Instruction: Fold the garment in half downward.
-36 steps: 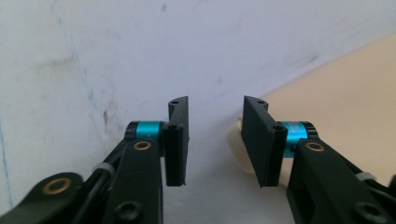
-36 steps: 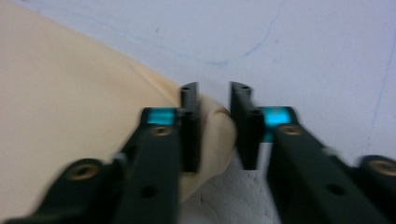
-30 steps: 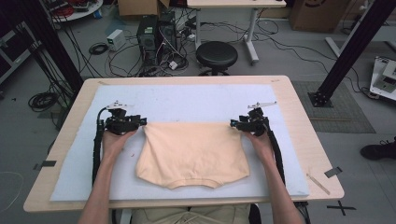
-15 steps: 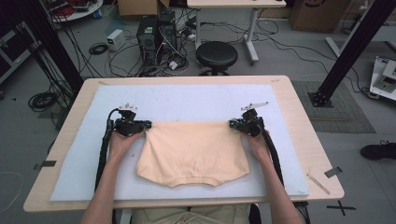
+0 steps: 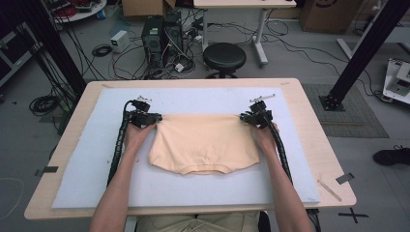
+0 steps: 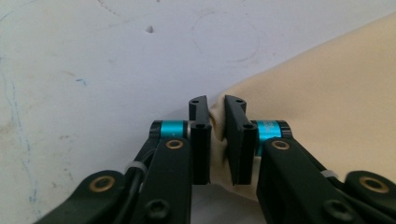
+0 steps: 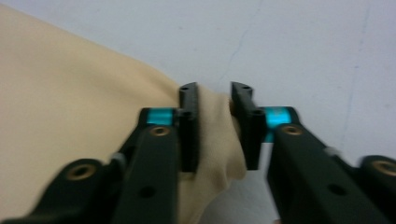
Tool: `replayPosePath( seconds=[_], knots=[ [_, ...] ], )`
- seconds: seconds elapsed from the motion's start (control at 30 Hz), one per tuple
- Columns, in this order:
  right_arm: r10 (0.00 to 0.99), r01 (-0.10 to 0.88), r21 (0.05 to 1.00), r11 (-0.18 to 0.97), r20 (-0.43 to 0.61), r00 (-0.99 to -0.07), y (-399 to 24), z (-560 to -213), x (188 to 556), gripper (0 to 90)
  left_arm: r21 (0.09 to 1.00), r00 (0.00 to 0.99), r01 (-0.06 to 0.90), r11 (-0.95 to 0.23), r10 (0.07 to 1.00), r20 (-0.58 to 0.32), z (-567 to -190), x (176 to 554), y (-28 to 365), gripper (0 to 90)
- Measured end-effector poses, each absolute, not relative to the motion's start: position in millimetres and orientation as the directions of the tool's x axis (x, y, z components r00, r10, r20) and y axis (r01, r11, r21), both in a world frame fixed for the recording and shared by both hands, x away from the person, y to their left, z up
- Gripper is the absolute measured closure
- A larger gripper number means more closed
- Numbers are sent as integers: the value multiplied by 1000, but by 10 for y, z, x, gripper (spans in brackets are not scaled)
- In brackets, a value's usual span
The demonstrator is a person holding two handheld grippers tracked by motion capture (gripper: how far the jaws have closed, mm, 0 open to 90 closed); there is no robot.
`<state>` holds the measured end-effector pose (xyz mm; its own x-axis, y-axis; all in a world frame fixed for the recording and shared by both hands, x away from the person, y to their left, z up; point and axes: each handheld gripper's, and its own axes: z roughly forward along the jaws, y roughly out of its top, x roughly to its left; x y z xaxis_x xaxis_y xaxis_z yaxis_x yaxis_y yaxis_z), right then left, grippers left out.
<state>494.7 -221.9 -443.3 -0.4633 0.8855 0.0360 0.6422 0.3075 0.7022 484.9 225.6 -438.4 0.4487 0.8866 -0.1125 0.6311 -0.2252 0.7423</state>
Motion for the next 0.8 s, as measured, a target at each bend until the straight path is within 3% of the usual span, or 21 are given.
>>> replayPosePath(
  seconds=[0.1, 0.3, 0.5, 0.63, 0.7, 0.8],
  knots=[
    [916, 659, 714, 236, 62, -396, -2285, -4347, 4893, 505, 773, 430, 606, -188, 895, -119, -4258, 4763, 2317, 641],
    [912, 600, 758, 254, 19, -409, -2284, -4177, 4618, 526, 767, 477, 585, -262, 877, -64, -4142, 4439, 2352, 626],
    [876, 569, 760, 314, 0, -482, -2215, -4251, 4312, 525, 753, 568, 565, -338, 821, -58, -4273, 4094, 2306, 624],
    [873, 604, 730, 319, 22, -487, -2253, -4365, 4251, 515, 705, 548, 596, -385, 837, -6, -4406, 4048, 2294, 626],
    [878, 622, 719, 310, 33, -477, -2284, -4411, 4231, 514, 715, 544, 593, -371, 839, -15, -4416, 4023, 2322, 628],
    [888, 621, 716, 318, 5, -460, -2309, -4433, 4197, 500, 718, 522, 576, -390, 852, 45, -4364, 3954, 2342, 615]
  ],
)
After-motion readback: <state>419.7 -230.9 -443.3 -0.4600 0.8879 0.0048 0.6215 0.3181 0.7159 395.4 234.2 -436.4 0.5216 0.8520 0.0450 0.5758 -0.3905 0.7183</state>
